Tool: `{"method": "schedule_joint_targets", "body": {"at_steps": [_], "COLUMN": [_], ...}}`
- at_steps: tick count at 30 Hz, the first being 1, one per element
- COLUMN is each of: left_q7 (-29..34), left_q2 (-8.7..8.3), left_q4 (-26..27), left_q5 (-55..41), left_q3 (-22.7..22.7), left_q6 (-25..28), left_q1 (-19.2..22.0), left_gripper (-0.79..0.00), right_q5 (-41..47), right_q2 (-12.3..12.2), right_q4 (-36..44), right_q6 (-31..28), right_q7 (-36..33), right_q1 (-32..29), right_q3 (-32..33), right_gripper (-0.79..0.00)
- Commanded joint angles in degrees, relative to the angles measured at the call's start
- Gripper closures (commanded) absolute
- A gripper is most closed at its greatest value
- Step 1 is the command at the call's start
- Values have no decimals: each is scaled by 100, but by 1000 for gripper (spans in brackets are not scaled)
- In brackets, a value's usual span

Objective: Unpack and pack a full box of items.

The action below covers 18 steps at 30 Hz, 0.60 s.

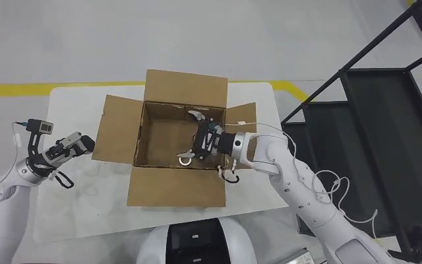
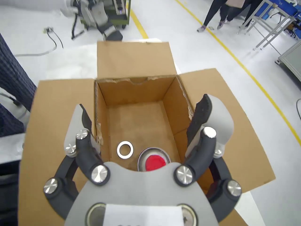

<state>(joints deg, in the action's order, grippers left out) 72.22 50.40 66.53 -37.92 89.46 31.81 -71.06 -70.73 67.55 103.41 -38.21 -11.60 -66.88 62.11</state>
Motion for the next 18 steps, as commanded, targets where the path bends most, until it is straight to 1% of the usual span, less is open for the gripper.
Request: {"method": "schedule_joint_targets", "body": {"at_steps": [1, 4, 6, 9, 12, 15, 18], "left_q7": [0, 0, 0, 0, 0, 0, 0], "left_q2": [0, 0, 0, 0, 0, 0, 0], "left_q4": [0, 0, 0, 0, 0, 0, 0], "left_q5": [0, 0, 0, 0, 0, 0, 0], "left_q3": [0, 0, 0, 0, 0, 0, 0], "left_q6": [0, 0, 0, 0, 0, 0, 0], "left_q1": [0, 0, 0, 0, 0, 0, 0], "left_gripper": [-785, -785, -785, -785, -785, -785, -785], "right_q5": [169, 36, 39, 49, 26, 52, 107], "right_q2": [-49, -116, -134, -130, -96, -47, -14], "right_q4": [127, 424, 548, 537, 359, 134, -28], "right_q6": [-68, 55, 224, 505, 871, 1276, 1418], "right_q7": [-185, -858, -1124, -1480, -1823, -1937, -1904], "right_q1": [-179, -361, -477, -540, -452, -361, -294], "right_q3": [220, 467, 536, 479, 313, 149, 27], "right_gripper": [-785, -785, -785, -785, -785, -785, -785]}}
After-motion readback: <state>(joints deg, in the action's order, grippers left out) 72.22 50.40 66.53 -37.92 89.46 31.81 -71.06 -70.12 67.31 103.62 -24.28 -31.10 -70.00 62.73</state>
